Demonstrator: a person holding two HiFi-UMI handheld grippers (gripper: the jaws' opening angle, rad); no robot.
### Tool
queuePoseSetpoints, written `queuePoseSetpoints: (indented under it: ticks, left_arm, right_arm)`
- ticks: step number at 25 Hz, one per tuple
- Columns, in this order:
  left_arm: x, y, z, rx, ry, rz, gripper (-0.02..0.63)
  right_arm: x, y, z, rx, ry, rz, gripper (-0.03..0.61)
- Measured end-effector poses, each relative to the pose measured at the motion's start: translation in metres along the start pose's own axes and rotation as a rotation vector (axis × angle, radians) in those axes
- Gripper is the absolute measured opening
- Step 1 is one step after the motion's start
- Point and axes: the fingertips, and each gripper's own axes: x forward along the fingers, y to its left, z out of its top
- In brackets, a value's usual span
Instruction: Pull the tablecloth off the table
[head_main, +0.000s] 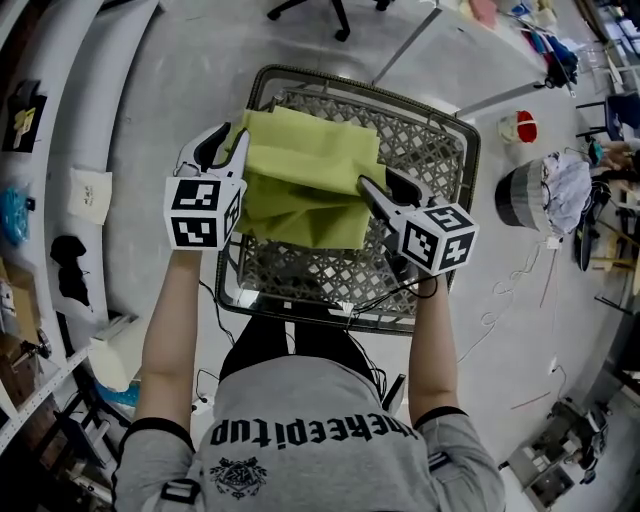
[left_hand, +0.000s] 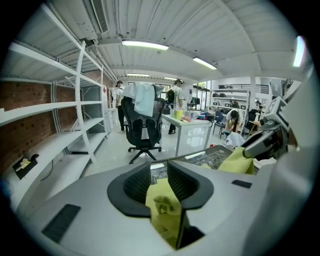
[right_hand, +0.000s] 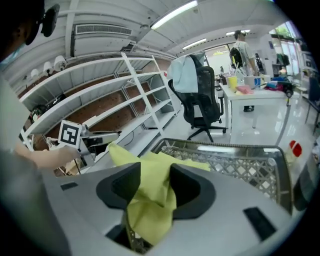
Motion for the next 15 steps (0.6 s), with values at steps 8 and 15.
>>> queuePoseSetpoints:
  ticks: [8,15]
  left_arm:
    - [-0.001,0.005,0.006,-0.045,-0.016,-0.002,0.106]
    - [-0.003,-0.014,0.001,-0.041,-0.005,-0.039,0.106]
  right_arm:
    - [-0.012,-0.016,0.006,-0.031,-0.030,-0.064,0.184]
    - [-0.014,-0.011,0.011,-0.047,-0.058,-0.056,0.172]
